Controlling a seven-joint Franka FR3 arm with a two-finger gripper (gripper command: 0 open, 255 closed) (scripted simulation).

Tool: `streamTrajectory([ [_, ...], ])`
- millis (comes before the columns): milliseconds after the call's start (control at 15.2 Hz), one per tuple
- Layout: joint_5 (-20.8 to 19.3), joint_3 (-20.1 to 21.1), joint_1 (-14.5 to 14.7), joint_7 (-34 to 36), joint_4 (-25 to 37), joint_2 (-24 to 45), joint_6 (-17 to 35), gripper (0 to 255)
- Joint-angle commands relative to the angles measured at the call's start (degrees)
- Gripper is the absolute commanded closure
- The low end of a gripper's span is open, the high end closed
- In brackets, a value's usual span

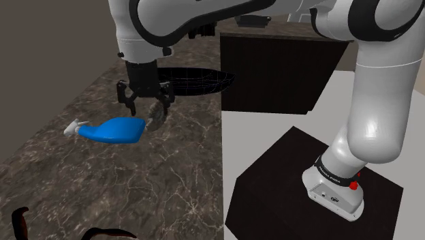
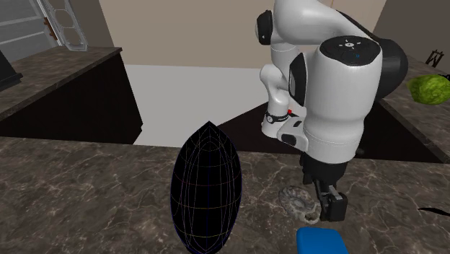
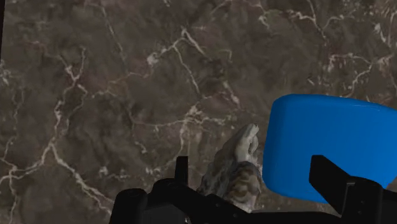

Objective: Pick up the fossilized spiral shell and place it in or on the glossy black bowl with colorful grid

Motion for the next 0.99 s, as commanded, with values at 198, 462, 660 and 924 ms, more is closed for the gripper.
streamTrajectory([
  [198,-0.38,-0.14,0.21,0.38,-2.75,0.59,3.31,0],
  [462,-0.39,-0.15,0.21,0.39,-2.73,0.61,3.30,0],
  [660,-0.39,-0.15,0.22,0.39,-2.71,0.62,3.28,0],
  [924,-0.39,-0.15,0.22,0.39,-2.71,0.62,3.28,255],
])
